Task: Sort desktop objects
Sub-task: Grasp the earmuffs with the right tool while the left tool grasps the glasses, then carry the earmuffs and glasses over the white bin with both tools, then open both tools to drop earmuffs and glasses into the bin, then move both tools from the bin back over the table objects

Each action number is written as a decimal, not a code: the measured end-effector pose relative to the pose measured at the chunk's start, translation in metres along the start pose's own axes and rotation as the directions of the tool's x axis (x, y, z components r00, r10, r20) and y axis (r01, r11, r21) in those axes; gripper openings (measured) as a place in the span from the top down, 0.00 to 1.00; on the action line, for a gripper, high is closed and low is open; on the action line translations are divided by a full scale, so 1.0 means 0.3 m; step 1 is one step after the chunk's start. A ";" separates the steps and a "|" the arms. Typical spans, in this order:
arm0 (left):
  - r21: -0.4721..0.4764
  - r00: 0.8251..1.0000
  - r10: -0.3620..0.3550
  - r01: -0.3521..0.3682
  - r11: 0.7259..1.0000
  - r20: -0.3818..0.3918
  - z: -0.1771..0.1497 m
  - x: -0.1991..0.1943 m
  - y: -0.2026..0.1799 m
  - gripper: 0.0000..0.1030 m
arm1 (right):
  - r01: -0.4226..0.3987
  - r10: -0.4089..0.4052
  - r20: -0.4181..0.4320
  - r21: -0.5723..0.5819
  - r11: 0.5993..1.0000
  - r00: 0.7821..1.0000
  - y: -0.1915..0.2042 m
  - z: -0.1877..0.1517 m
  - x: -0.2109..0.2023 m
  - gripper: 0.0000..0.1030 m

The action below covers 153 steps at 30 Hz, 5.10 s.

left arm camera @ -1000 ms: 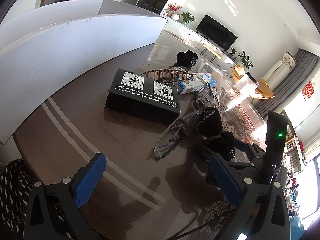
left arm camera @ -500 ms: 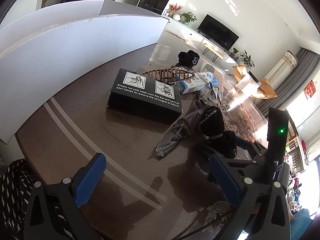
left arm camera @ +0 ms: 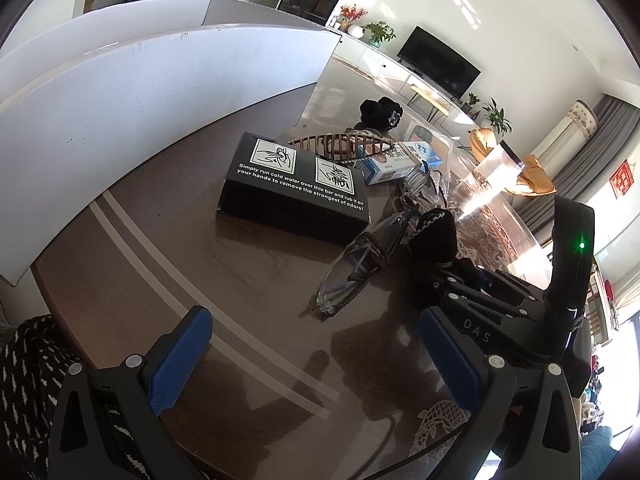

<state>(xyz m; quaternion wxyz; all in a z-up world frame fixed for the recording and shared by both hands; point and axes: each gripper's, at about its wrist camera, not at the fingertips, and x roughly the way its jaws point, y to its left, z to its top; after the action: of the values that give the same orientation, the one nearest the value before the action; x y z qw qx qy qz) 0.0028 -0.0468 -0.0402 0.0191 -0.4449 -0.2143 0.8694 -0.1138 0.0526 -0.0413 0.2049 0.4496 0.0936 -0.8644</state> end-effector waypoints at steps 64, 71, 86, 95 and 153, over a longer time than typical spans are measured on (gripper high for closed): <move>0.161 0.968 0.171 -0.202 0.966 0.186 0.617 -0.378 0.435 0.75 | -0.276 0.297 0.243 -0.117 0.954 0.924 0.454 0.488 -0.246 0.63; 0.081 0.933 0.358 -0.359 0.930 0.024 0.748 -0.181 0.644 0.68 | -0.284 0.303 0.081 -0.188 0.940 0.949 0.759 0.785 0.116 0.61; 0.231 0.778 0.629 -0.609 0.758 -0.011 0.662 -0.025 0.651 0.27 | -0.043 0.013 -0.068 -0.452 0.891 0.998 0.777 0.708 0.365 0.05; 0.143 0.818 0.563 -0.575 0.805 0.117 0.589 -0.145 0.603 0.26 | -0.063 0.037 -0.071 -0.414 0.908 0.997 0.700 0.655 0.298 0.08; 0.406 0.994 0.096 -0.070 0.911 -0.043 -0.091 0.041 -0.210 0.01 | 0.223 -0.224 -0.028 0.267 0.938 0.974 -0.207 -0.326 -0.188 0.00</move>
<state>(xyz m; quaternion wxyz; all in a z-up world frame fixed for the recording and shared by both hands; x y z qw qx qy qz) 0.0067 0.0229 -0.0388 0.0802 -0.4670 -0.0102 0.8805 -0.0399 0.1573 -0.0532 0.0429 0.4582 0.0259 -0.8874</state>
